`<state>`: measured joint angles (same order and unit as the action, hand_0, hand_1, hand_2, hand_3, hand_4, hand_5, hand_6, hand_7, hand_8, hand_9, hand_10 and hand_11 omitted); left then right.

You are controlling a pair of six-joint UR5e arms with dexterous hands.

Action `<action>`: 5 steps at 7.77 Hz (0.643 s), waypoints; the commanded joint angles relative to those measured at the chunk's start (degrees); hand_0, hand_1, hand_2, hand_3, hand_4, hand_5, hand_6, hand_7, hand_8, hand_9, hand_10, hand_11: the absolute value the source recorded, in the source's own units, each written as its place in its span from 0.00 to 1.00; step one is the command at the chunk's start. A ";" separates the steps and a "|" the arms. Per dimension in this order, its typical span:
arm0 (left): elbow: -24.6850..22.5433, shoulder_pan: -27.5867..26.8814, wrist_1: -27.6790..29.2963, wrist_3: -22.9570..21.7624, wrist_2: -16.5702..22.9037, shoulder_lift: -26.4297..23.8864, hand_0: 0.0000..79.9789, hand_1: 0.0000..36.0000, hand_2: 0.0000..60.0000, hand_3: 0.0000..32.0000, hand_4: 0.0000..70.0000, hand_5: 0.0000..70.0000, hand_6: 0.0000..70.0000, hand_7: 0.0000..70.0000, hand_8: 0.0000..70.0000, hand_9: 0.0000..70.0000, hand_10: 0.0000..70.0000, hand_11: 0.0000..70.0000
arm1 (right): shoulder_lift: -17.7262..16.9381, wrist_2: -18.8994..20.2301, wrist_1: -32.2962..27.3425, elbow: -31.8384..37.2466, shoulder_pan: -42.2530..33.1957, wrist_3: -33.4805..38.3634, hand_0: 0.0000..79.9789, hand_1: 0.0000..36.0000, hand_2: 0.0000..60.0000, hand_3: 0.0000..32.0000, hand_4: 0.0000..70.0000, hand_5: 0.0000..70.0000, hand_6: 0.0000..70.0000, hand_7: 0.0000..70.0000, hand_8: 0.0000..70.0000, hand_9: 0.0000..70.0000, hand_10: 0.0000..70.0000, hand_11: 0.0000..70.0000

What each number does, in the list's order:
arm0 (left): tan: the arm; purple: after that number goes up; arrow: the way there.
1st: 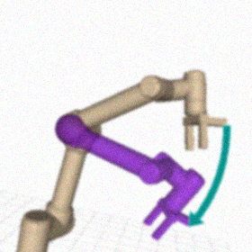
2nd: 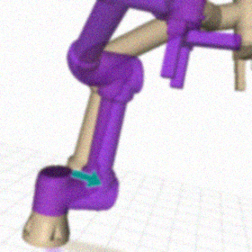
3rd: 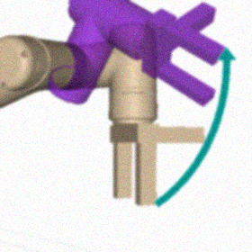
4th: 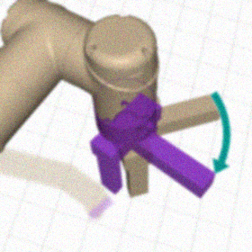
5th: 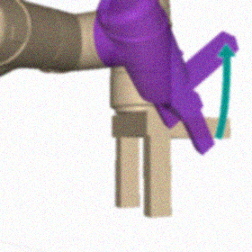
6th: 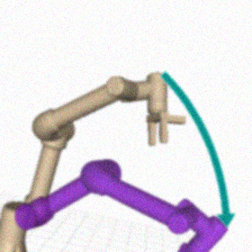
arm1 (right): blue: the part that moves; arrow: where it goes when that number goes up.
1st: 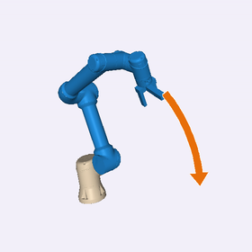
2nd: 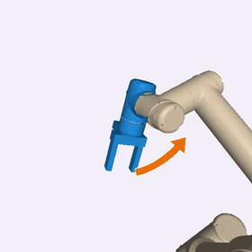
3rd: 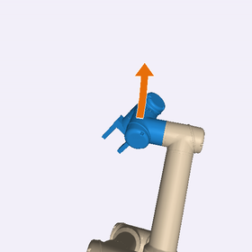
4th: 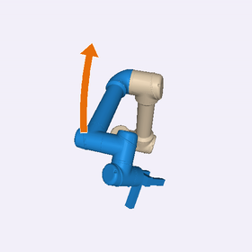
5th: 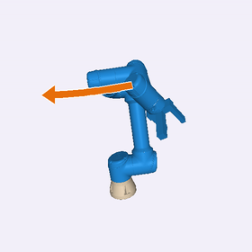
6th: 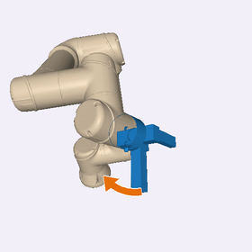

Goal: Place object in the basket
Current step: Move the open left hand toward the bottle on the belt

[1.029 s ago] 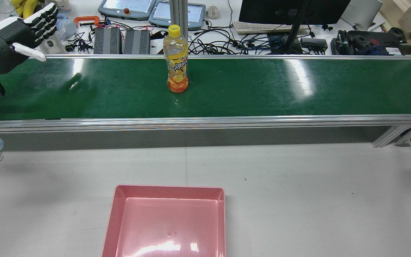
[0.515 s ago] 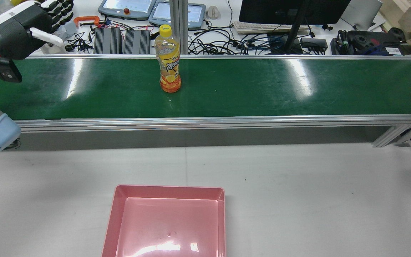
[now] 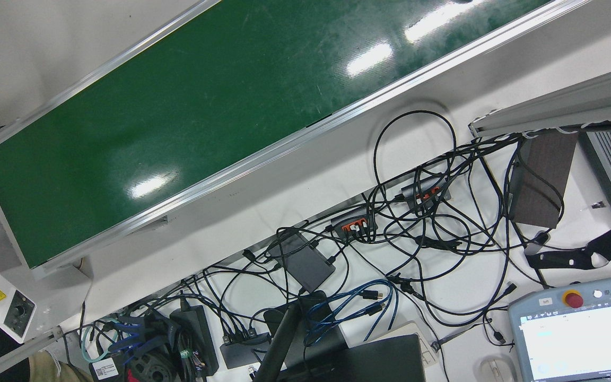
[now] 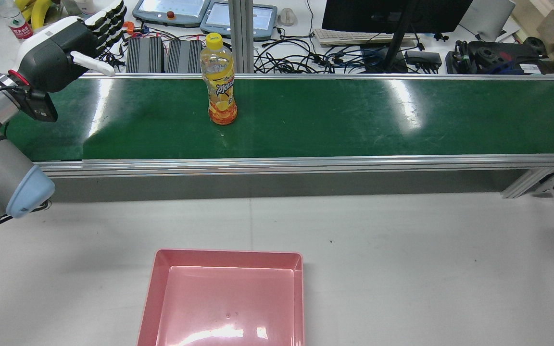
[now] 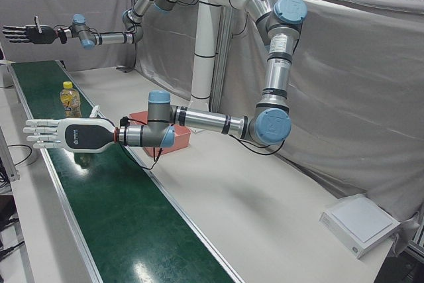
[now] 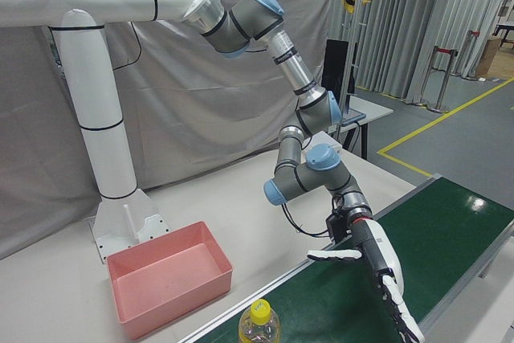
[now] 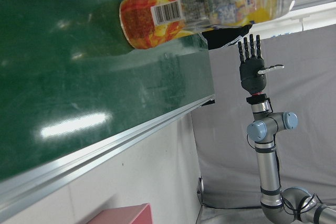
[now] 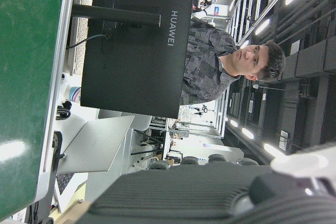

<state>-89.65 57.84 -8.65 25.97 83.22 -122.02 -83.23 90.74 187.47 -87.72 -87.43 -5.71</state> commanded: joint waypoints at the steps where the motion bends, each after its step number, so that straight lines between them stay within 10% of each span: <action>1: -0.17 -0.18 0.48 0.83 -0.08 -0.32 0.63 0.22 0.00 0.00 0.03 0.00 0.00 0.00 0.00 0.00 0.01 0.04 | 0.00 -0.03 0.00 0.00 -0.02 0.00 0.00 0.00 0.00 0.00 0.00 0.00 0.00 0.00 0.00 0.00 0.00 0.00; 5: 0.27 -2.91 0.83 2.68 -0.17 -0.94 0.62 0.22 0.00 0.00 0.02 0.00 0.00 0.00 0.00 0.00 0.02 0.05 | 0.00 -0.03 0.00 0.00 -0.02 0.00 0.00 0.00 0.00 0.00 0.00 0.00 0.00 0.00 0.00 0.00 0.00 0.00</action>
<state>-89.46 55.56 -8.03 28.32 83.08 -122.86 -83.23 90.70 187.47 -87.72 -87.45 -5.71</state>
